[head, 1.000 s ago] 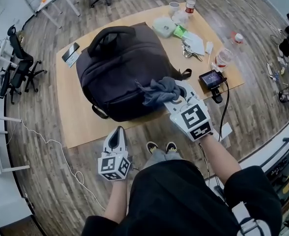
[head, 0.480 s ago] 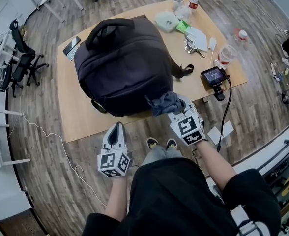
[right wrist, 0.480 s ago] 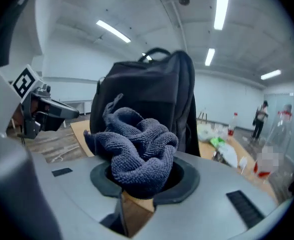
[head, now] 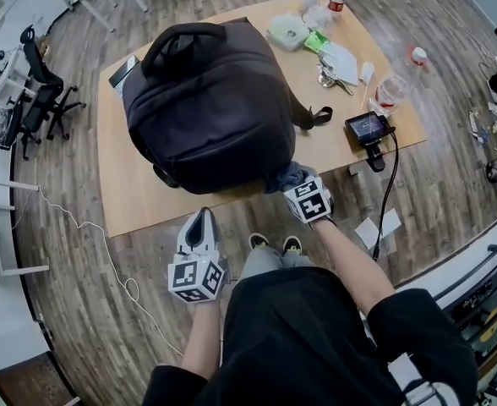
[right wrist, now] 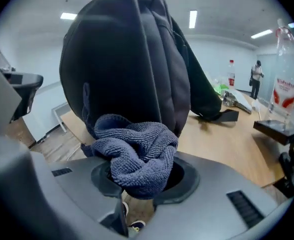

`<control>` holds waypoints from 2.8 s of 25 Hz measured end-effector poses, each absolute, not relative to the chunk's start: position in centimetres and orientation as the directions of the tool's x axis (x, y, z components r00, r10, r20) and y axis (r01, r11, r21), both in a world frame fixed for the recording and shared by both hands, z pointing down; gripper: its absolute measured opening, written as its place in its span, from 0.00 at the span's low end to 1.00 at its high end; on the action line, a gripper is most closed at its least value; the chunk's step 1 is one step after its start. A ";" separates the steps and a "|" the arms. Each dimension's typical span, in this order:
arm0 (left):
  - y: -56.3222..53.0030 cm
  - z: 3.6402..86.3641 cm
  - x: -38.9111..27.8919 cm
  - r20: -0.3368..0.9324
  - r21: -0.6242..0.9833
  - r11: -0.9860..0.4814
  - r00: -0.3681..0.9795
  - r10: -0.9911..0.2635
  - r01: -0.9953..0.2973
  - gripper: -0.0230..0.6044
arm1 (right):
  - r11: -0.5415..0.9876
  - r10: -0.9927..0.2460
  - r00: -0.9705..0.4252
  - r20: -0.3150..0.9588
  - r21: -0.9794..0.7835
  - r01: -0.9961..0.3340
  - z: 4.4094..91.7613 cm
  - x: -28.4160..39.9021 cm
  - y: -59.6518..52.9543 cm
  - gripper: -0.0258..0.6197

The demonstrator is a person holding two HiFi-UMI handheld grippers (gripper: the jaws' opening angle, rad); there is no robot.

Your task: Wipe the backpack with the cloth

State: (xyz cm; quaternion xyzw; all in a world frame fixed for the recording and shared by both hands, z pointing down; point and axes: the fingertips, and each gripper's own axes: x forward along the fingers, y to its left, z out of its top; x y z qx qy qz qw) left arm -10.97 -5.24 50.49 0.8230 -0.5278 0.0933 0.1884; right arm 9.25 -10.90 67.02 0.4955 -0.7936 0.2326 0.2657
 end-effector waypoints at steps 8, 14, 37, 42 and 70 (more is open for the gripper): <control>-4.5 49.9 -11.8 0.342 0.208 -0.343 0.396 -0.852 -0.916 0.06 | 0.304 -0.649 -0.409 0.642 -0.274 -0.912 66.9 4.2 -10.3 0.23; -3.5 49.6 -14.8 0.333 0.202 -0.285 0.339 -0.880 -0.937 0.06 | 0.343 -0.571 -0.550 0.609 -0.432 -0.834 66.1 -5.3 -9.5 0.23; -2.3 50.7 -14.7 0.357 0.205 -0.269 0.328 -0.874 -0.941 0.06 | 0.312 -0.543 -0.776 0.321 -0.781 -0.541 57.1 -4.3 -8.5 0.23; -3.0 50.8 -12.5 0.356 0.203 -0.330 0.383 -0.852 -0.922 0.06 | 0.258 -0.632 -0.698 0.337 -0.757 -0.600 57.4 3.6 -9.5 0.23; -4.6 52.1 -13.3 0.322 0.259 -0.329 0.402 -0.857 -0.908 0.06 | 0.201 -0.614 -0.681 0.400 -0.755 -0.625 50.2 2.4 -9.8 0.23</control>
